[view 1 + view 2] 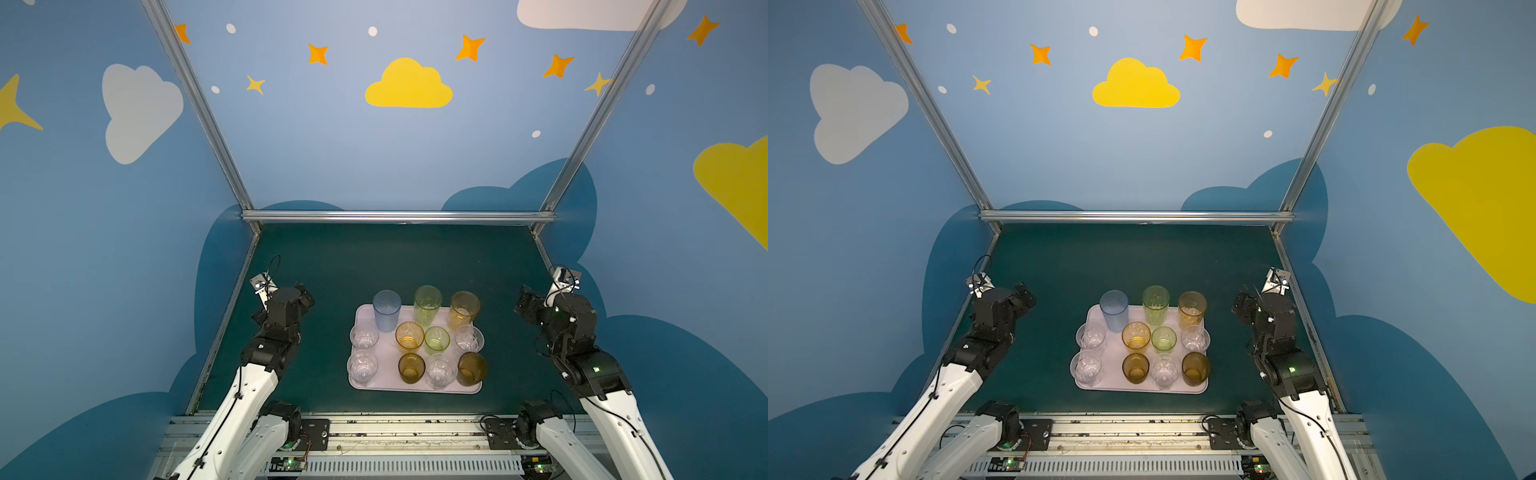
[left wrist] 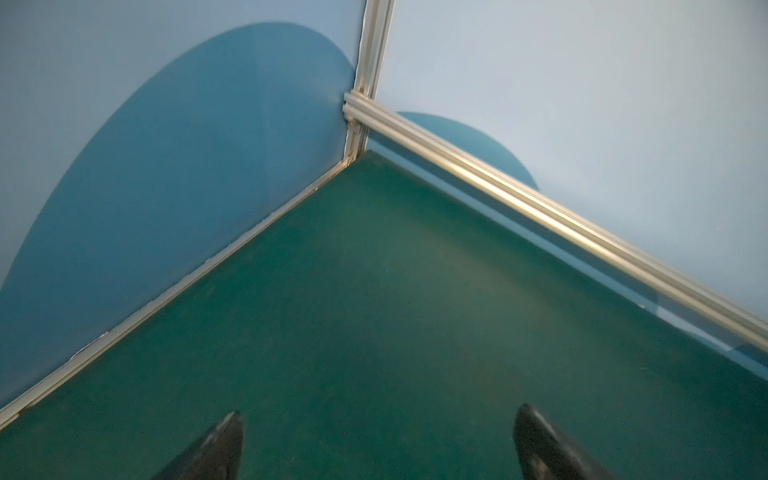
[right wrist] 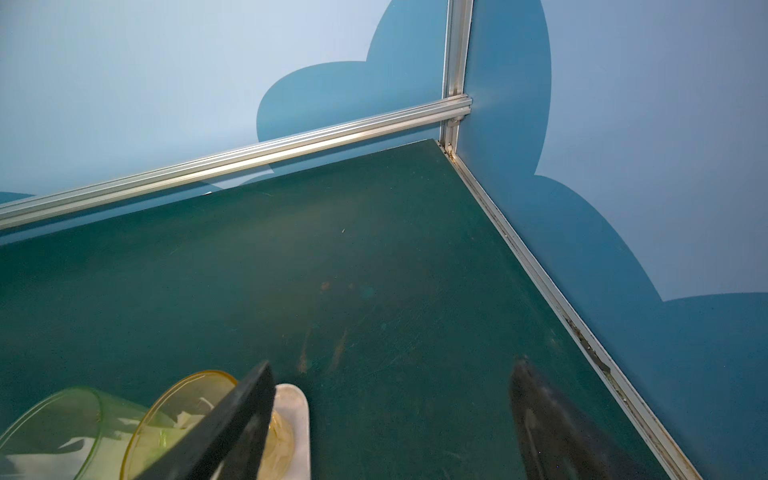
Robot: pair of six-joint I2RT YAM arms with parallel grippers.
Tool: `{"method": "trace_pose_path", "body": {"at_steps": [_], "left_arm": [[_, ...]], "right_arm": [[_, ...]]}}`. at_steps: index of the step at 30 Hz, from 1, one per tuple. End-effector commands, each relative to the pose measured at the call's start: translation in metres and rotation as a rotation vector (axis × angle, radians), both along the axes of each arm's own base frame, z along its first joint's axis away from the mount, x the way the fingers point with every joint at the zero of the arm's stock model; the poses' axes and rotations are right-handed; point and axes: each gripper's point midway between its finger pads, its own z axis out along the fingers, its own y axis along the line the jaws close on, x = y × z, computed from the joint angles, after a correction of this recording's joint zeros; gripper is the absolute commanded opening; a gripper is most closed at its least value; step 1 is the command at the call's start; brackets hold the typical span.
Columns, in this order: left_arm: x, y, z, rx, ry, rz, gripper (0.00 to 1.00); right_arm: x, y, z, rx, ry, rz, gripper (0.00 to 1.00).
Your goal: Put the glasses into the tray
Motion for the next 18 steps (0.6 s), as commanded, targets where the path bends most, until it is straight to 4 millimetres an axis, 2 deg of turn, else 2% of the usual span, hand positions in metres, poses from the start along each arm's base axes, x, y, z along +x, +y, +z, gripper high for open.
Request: {"method": "trace_pose_path", "body": {"at_steps": [1, 7, 8, 10, 13, 18], "left_arm": [[0.008, 0.006, -0.002, 0.003, -0.038, 0.005, 1.00], [0.011, 0.020, -0.024, 0.062, -0.038, 0.035, 1.00], [0.013, 0.022, -0.027, 0.079, -0.058, 0.034, 1.00], [0.017, 0.024, -0.034, 0.107, -0.097, 0.013, 1.00], [0.023, 0.025, -0.045, 0.132, -0.085, -0.022, 1.00], [0.041, 0.016, -0.060, 0.159, -0.065, -0.111, 1.00]], "right_arm": [[0.014, -0.002, -0.007, 0.058, -0.004, -0.028, 0.87], [0.026, -0.018, -0.032, 0.113, -0.018, -0.118, 0.87], [0.025, -0.023, -0.045, 0.114, 0.002, -0.143, 0.87], [0.024, -0.028, -0.055, 0.122, 0.008, -0.173, 0.87], [0.024, -0.031, -0.064, 0.124, 0.016, -0.186, 0.87], [0.029, -0.037, -0.073, 0.121, 0.002, -0.217, 0.87]]}}
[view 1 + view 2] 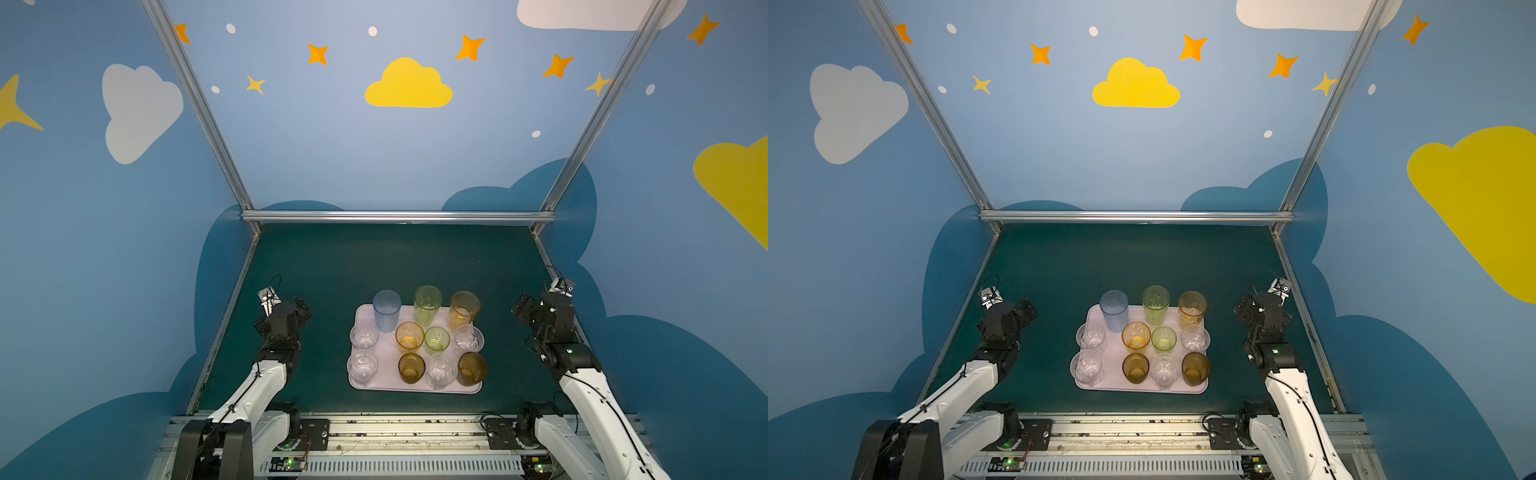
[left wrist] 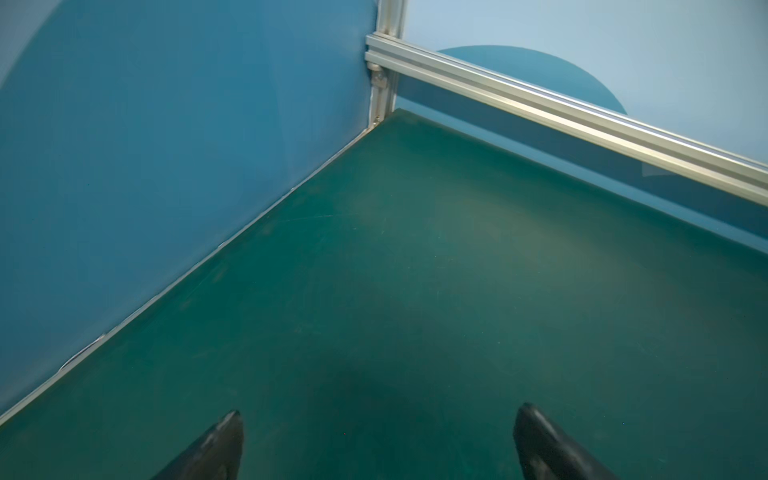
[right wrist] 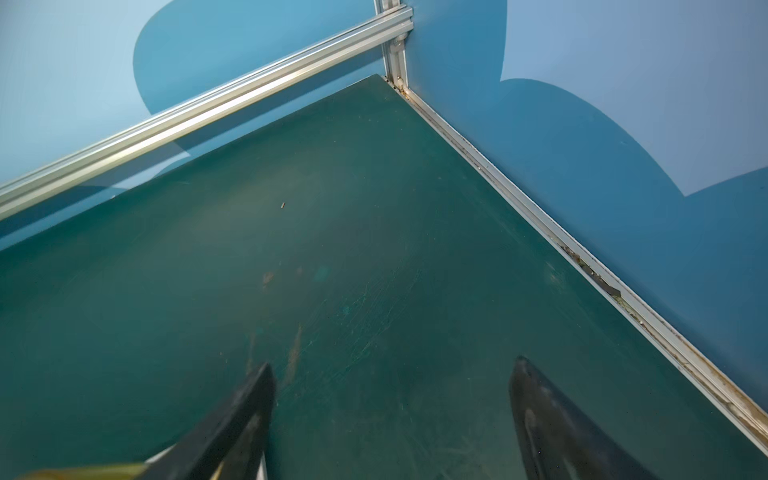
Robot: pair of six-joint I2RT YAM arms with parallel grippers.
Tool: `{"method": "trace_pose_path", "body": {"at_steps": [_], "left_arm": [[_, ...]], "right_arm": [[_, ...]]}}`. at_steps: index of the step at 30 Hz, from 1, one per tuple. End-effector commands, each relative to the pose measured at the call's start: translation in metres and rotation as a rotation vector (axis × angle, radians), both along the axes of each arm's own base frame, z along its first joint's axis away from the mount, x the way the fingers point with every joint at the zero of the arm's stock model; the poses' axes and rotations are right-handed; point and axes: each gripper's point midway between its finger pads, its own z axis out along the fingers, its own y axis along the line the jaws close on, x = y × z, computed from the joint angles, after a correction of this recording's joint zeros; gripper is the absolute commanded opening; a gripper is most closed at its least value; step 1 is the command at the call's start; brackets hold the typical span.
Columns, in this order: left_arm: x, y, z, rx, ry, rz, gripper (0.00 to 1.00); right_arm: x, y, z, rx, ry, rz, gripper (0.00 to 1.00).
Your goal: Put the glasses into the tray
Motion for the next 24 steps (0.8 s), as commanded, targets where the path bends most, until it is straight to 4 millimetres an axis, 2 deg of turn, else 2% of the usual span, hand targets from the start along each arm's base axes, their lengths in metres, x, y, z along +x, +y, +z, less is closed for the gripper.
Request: {"method": "trace_pose_path", "body": {"at_steps": [1, 5, 7, 13, 18, 24], "left_arm": [[0.023, -0.010, 0.016, 0.044, -0.091, -0.090, 1.00], [0.039, -0.016, 0.000, 0.080, -0.058, -0.143, 1.00], [0.044, -0.021, -0.001, 0.074, -0.048, -0.173, 1.00], [0.044, -0.029, -0.010, 0.068, -0.100, -0.219, 1.00], [0.049, -0.038, -0.017, 0.071, -0.090, -0.278, 1.00], [0.061, -0.048, -0.030, 0.068, -0.034, -0.343, 1.00]], "right_arm": [[0.010, -0.004, 0.002, 0.006, -0.075, -0.028, 0.87], [0.013, -0.002, -0.004, 0.000, -0.127, -0.010, 0.87], [0.011, -0.007, -0.006, -0.023, -0.148, -0.028, 0.87], [0.009, -0.013, 0.000, -0.061, -0.181, -0.044, 0.87], [0.008, -0.024, -0.012, -0.074, -0.166, -0.096, 0.87], [0.016, -0.029, -0.020, -0.084, -0.160, -0.114, 0.87]]}}
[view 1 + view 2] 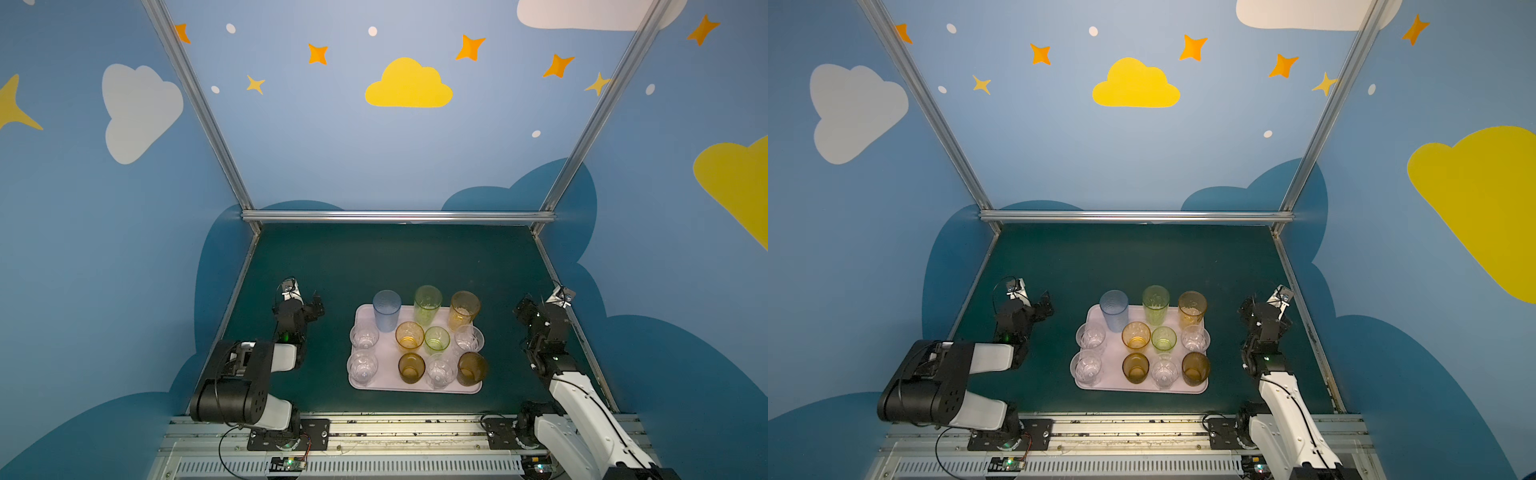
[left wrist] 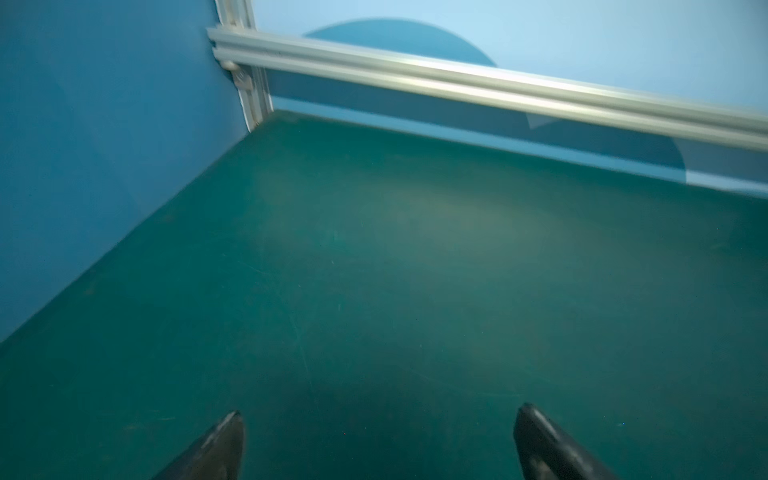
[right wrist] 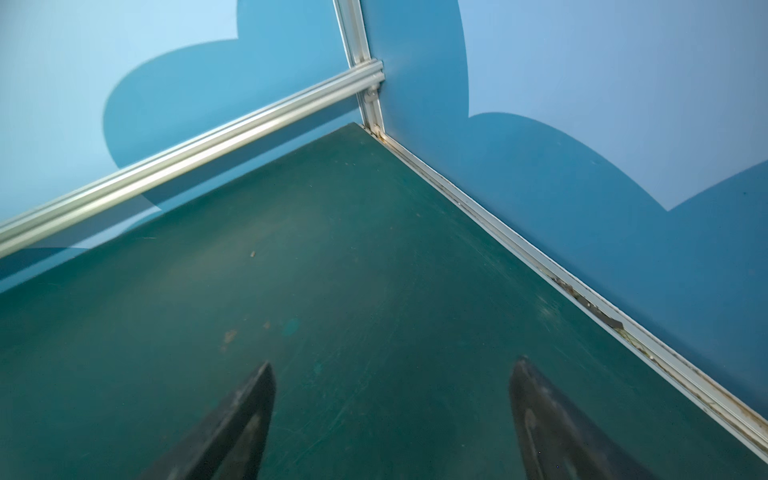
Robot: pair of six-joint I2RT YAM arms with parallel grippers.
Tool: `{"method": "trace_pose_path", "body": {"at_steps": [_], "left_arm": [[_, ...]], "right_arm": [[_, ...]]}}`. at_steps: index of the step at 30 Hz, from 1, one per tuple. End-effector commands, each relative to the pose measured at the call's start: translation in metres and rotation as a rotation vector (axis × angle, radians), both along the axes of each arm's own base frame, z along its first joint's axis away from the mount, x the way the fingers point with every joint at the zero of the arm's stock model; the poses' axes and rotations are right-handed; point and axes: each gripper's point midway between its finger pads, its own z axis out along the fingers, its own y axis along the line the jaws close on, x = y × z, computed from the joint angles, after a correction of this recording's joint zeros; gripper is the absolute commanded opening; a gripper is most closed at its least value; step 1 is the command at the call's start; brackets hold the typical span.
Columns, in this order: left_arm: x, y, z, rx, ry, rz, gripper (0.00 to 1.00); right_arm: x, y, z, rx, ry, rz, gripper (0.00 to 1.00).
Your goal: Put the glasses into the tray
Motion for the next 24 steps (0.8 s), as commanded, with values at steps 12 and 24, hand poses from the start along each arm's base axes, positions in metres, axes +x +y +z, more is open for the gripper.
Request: {"method": "trace_pose_path", "body": {"at_steps": [12, 24], "left_arm": [[0.019, 0.009, 0.005, -0.006, 0.038, 0.035, 1.00], [0.020, 0.012, 0.005, -0.024, 0.040, 0.043, 1.00]], "right_arm": [[0.019, -0.007, -0.015, -0.050, 0.000, -0.017, 0.87], [0.057, -0.004, -0.034, -0.080, 0.046, 0.045, 0.87]]}}
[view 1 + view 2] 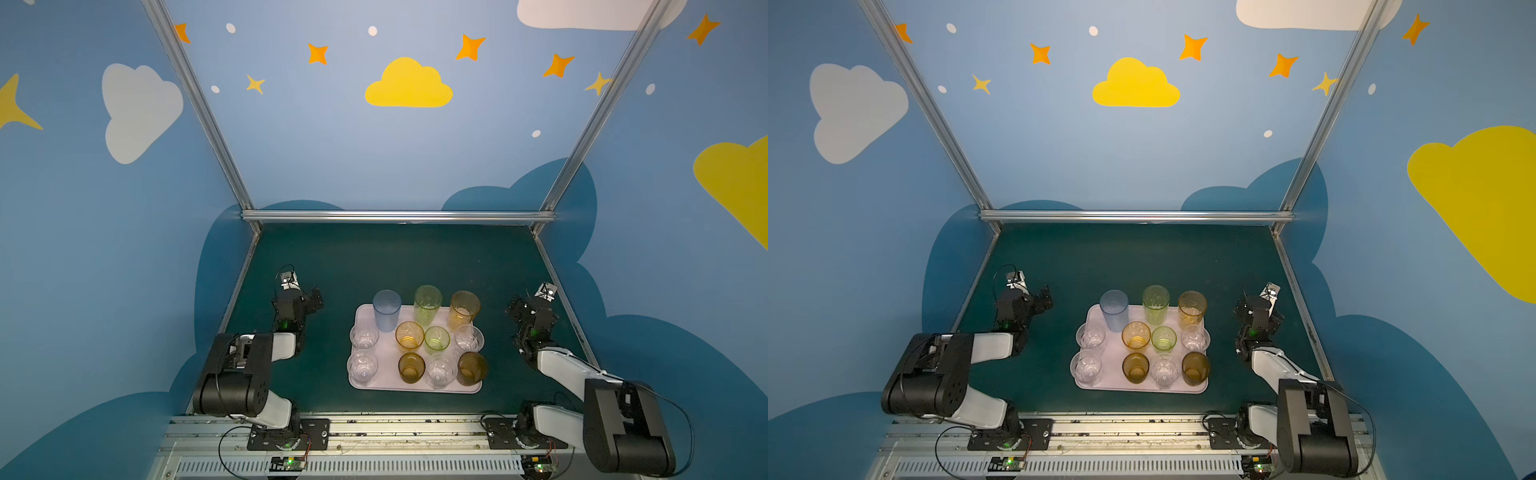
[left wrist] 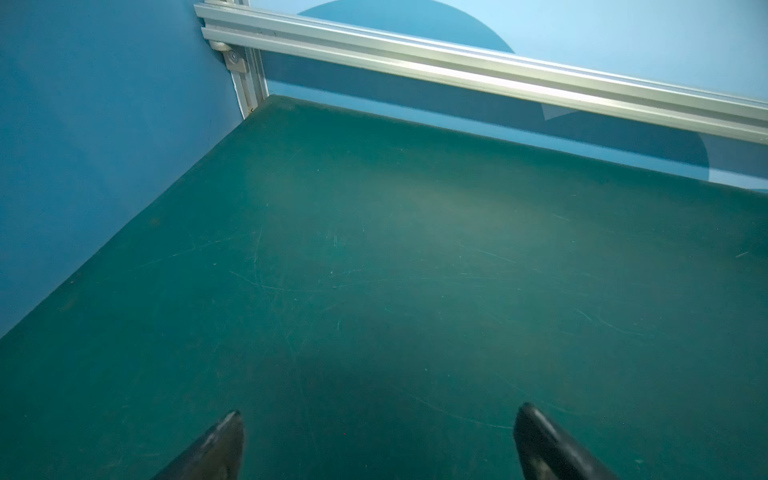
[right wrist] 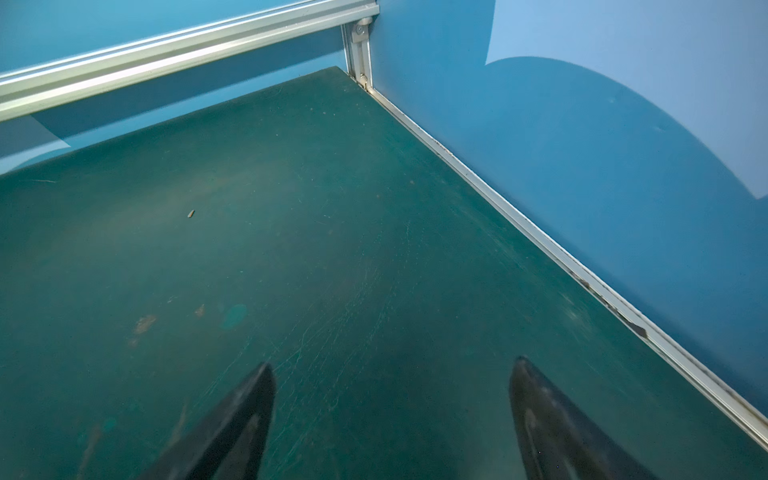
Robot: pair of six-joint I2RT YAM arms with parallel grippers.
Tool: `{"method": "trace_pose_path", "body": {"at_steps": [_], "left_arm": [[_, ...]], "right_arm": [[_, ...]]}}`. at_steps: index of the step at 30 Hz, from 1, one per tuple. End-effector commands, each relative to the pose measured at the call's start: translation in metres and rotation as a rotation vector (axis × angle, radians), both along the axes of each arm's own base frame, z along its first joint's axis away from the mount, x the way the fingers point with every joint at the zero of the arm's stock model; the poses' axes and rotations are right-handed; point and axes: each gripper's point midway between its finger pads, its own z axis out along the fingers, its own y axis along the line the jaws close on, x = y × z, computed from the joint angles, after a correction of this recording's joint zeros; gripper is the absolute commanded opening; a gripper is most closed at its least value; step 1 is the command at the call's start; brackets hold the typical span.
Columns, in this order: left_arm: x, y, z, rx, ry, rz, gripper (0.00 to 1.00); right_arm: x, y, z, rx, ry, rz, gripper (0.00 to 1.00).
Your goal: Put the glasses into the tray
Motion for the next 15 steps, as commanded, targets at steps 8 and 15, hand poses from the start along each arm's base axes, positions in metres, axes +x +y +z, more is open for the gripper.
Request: {"method": "trace_pose_path", "body": {"at_steps": [8, 15], "left_arm": [[0.001, 0.003, -0.003, -0.006, 0.012, 0.015, 1.00], [0.001, 0.002, -0.003, -0.006, 0.012, 0.014, 1.00]], "right_arm": [[0.032, 0.007, -0.001, 0.000, -0.032, 0.069, 0.87], [0.046, 0.040, -0.003, -0.047, -0.015, 0.253, 0.87]]}}
